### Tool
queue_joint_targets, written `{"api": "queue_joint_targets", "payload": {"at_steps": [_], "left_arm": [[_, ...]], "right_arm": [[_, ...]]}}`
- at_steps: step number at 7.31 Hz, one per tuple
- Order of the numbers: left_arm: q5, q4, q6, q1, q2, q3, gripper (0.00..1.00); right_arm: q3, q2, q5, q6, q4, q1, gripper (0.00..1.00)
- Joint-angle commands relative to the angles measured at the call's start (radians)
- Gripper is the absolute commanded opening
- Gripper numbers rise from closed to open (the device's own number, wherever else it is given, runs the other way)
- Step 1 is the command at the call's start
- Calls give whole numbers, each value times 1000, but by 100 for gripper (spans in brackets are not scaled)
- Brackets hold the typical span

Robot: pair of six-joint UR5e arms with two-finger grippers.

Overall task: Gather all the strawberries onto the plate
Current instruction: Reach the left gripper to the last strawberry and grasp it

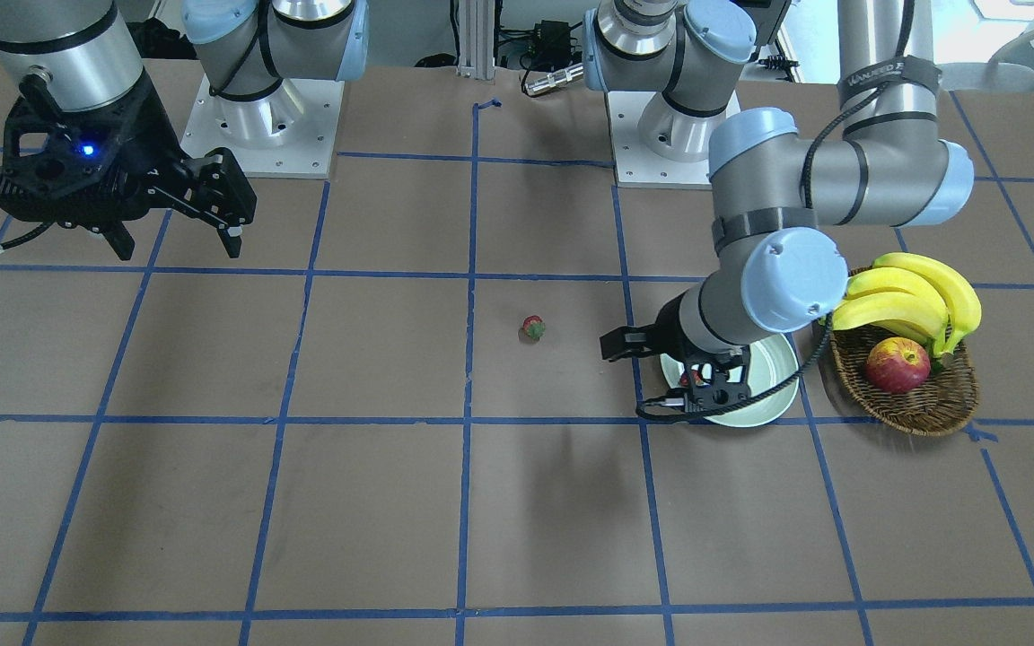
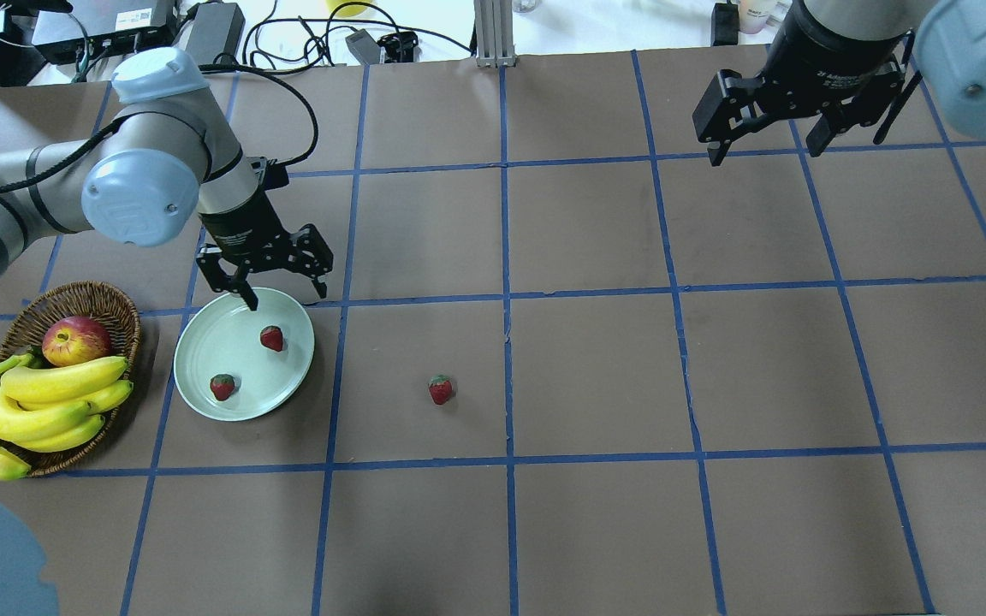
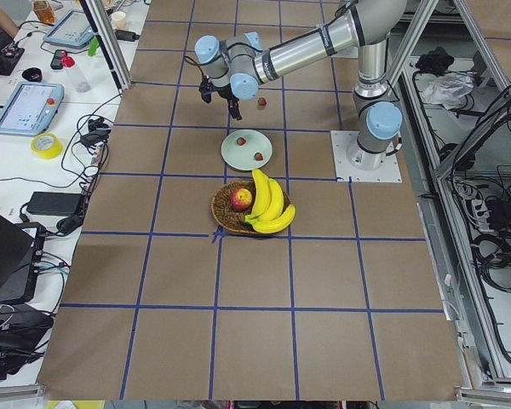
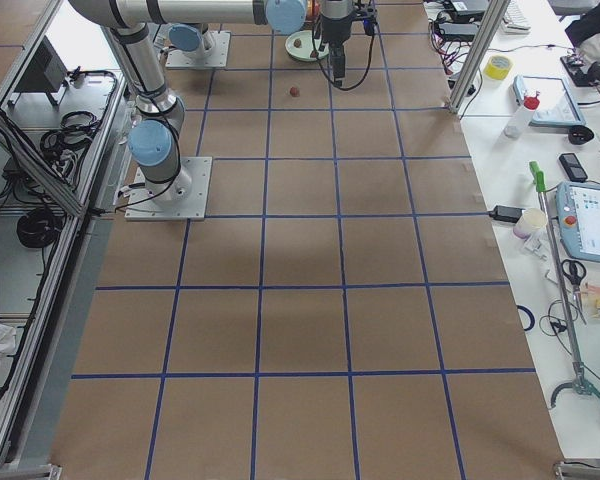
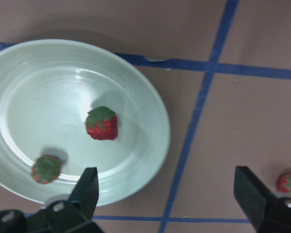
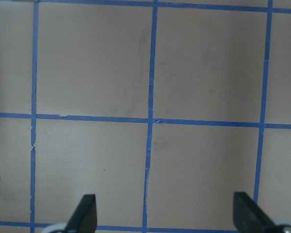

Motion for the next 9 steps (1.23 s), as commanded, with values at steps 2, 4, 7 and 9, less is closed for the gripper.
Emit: {"api": "queue_joint_targets", "payload": {"at_steps": [2,4,7,9], "left_arm": [[-20,249,-214,-229,-20,-118,100],[-22,376,-217,-234,-28,-253,100],[-26,376,-224,-240,-32,-265,75],[-20,369,-221,-240,-40,-271,0]], "right_arm": [[0,0,0,-1,0,0,100],[0,0,0,-2,0,0,100],[0,0,0,-2,0,0,100],[0,2,0,-2,0,0,100]]}}
